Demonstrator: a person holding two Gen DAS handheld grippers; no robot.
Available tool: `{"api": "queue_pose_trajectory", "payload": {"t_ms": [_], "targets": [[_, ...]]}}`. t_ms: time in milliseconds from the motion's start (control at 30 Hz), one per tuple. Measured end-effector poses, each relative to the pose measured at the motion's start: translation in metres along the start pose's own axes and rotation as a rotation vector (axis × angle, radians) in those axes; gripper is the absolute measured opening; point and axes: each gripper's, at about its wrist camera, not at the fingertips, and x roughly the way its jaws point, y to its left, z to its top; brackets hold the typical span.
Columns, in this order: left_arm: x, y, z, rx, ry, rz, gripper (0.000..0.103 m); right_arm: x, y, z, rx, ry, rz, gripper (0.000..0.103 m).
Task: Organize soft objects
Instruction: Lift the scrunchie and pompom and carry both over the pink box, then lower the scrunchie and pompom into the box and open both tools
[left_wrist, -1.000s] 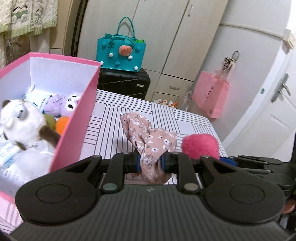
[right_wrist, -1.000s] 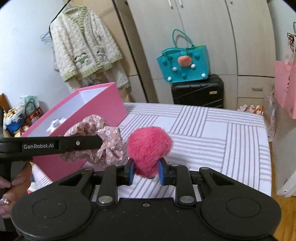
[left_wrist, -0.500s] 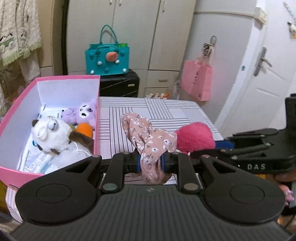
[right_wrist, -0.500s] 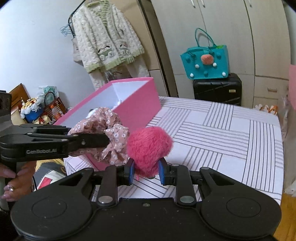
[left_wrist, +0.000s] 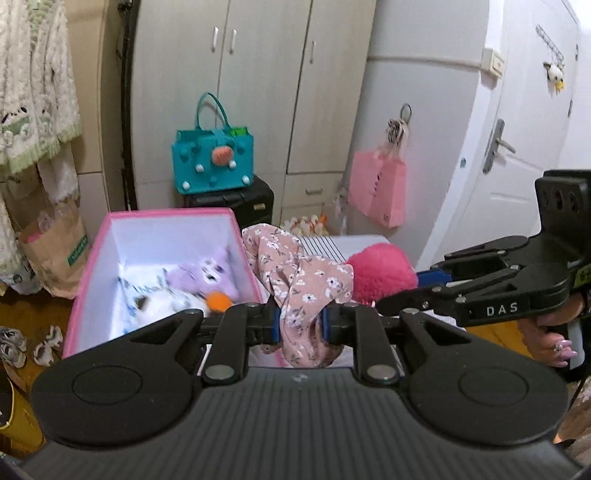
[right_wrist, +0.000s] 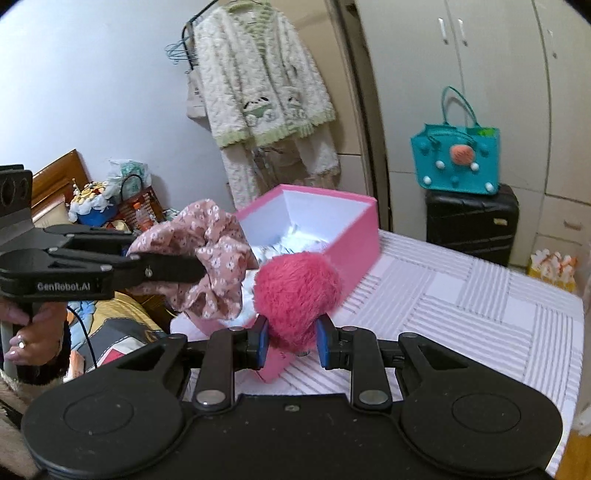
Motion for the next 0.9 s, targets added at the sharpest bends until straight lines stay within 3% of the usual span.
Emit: {"api": "queue_pose_trajectory", "payload": {"t_ms": [233,400,533,600,700,900], "targets": [[-0.006,0.051,0.024,-0.031,-0.071,0.049,0.018,0.034,0.016,0.037,-0.026,-0.032,0.013,0.029],[0.013,0.081,0.039,-0.071,-0.119,0.068,0.018,0.065,0.022,0.067,-0.067,-0.050,-0.010,0.029],[0.036,0.102,0.044,-0.062,-0.127,0.130,0.018,0.097,0.020,0.088,-0.088,-0.056,-0.106,0.029],[0.048,0.114,0.047,-0.063,-0.104,0.139,0.019,0.117,0.014,0.096,-0.085,-0.033,-0.145,0.029],[0.070,0.133,0.052,-0.081,-0.049,0.131,0.019,0.141,0.000,0.105,-0.048,0.012,-0.132,0.029],[0.109,0.153,0.054,-0.058,0.030,0.213,0.019,0.187,-0.021,0.112,0.006,0.101,-0.093,0.029]]}}
